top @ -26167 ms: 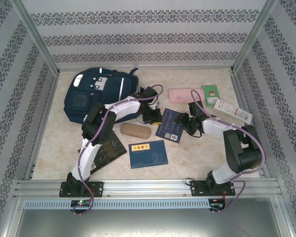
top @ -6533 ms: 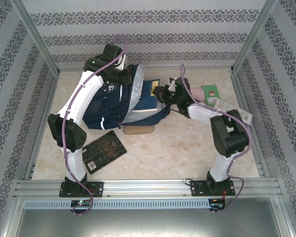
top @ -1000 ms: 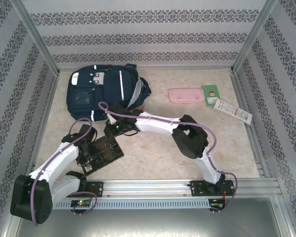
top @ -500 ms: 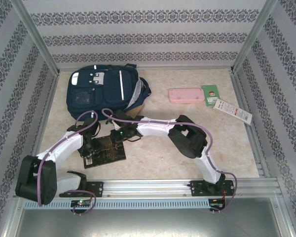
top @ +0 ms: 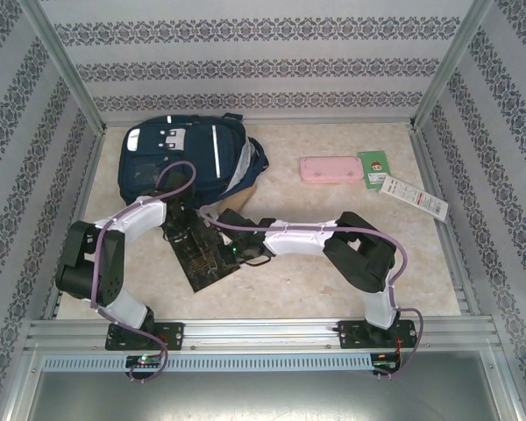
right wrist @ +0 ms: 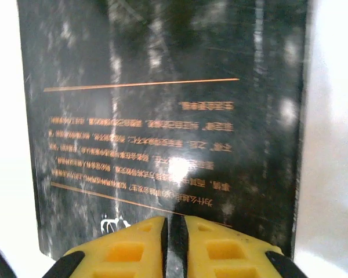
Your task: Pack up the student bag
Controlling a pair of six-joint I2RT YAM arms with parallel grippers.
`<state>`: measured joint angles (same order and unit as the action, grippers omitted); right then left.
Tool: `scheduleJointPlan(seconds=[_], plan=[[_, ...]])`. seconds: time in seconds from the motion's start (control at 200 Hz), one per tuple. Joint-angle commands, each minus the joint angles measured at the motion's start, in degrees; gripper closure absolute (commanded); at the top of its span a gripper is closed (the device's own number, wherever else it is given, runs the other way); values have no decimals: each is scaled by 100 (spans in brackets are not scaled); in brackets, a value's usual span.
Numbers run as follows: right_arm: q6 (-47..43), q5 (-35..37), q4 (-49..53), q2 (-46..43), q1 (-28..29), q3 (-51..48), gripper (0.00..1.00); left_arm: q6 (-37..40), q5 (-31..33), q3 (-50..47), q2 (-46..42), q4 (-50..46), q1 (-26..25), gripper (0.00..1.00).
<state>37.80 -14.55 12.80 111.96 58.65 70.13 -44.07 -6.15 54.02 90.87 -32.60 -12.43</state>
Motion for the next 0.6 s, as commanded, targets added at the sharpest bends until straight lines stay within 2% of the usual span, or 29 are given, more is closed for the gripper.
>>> scheduleJointPlan(seconds=[0.0,0.215,0.38,0.595], plan=[[79,106,440,-135,47,64,80,217,184,228,-366,-288,-49,68],[-152,389,772,-171,-240,564,71,96,287,-379,-1627,-773,-38,50],[-340,644,999,-5,-478,907,62,-181,-43,-1442,-2476,-360,-38,36],[-548,583,1142,473,-618,1212,60,-560,-467,-2383,-2979,409,-41,33]])
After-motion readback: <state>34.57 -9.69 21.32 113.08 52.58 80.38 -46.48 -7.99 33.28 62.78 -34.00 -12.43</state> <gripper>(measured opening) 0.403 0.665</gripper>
